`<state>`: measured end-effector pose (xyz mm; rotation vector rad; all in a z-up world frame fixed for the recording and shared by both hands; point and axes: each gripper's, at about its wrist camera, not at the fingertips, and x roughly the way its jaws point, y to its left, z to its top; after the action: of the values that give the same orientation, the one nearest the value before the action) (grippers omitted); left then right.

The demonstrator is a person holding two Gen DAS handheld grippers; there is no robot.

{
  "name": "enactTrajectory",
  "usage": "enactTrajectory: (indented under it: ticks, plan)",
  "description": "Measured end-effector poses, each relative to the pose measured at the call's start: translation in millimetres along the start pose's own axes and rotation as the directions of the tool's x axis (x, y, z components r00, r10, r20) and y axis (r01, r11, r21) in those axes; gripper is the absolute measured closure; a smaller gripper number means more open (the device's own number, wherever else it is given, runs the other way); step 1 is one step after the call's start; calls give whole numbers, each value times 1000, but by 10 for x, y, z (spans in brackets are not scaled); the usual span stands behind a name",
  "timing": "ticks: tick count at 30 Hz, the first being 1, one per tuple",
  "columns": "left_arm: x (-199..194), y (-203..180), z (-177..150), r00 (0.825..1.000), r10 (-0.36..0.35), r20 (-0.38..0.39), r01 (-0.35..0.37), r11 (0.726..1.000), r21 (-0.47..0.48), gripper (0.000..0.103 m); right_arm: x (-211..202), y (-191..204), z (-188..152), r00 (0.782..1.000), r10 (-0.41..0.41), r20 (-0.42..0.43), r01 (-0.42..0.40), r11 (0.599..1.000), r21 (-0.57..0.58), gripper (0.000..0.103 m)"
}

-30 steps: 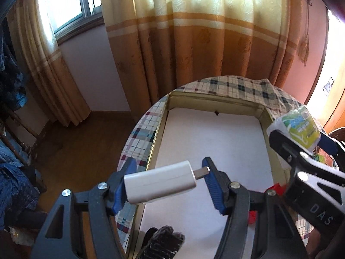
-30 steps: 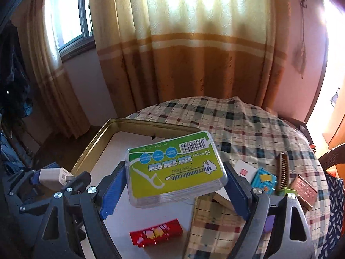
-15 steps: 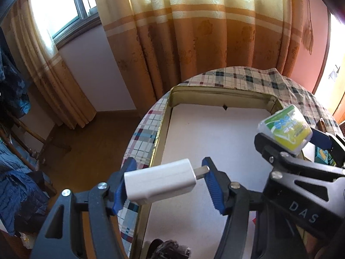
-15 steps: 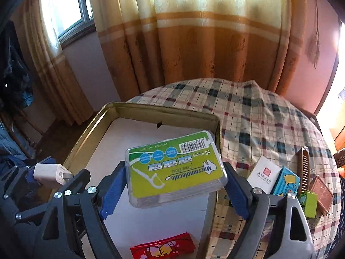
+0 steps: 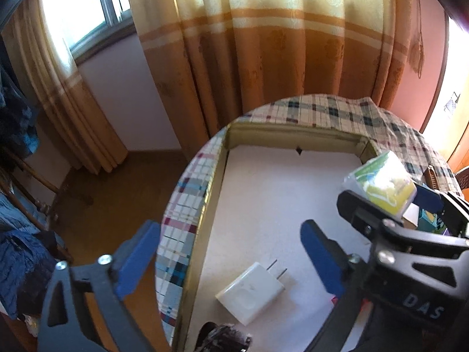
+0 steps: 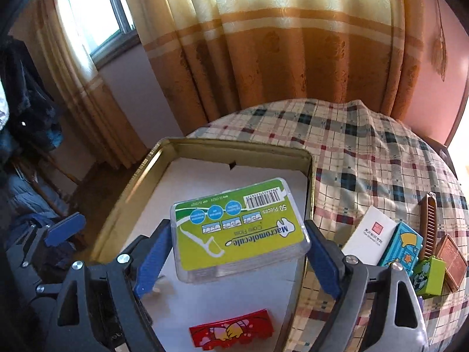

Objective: Organize rigid objects
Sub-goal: 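Lower the green floss box into the tray and open the right tool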

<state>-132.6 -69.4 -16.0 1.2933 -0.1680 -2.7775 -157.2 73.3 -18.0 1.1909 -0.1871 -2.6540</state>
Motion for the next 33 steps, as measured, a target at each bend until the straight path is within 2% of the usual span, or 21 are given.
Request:
enactTrajectory:
  ticks: [3, 6, 12, 19, 23, 26, 28, 30, 33]
  plan:
    - [-92, -18, 9, 1000, 13, 18, -13, 1000, 10, 1, -160, -27, -38, 999, -16, 43, 16, 1000, 14, 15]
    - [-180, -31, -10, 1000, -7, 29, 7, 1000, 0, 1, -326, -69, -93, 996, -23, 82, 21, 1000, 22, 15]
    - [-320, -107, -80, 999, -15, 40, 14, 1000, 8, 1, -671, -159, -219, 988, 27, 153, -36, 998, 60, 15]
    - [-423, -114, -157, 999, 20, 48, -20, 1000, -2, 1, -523, -63, -171, 993, 64, 98, -71, 995, 66, 15]
    - [-458, -12, -197, 994, 88, 64, -88, 996, -5, 0, -247, -22, -63, 987, 163, 8, -163, 983, 82, 14]
    - [-465, 84, -216, 993, 97, 65, -97, 995, -17, 0, -85, -57, -37, 975, 221, -29, -215, 966, 142, 7]
    - [-465, 140, -226, 993, 98, 62, -96, 995, -30, 0, -28, -59, -42, 970, 241, -45, -231, 960, 160, 7]
    - [-463, 176, -235, 994, 88, 64, -86, 995, -41, 0, -83, -60, -72, 971, 237, -25, -230, 960, 158, 7]
    - [-471, 158, -238, 995, 70, 73, -66, 997, -46, 0, -342, -92, -132, 977, 205, 57, -211, 967, 145, 7]
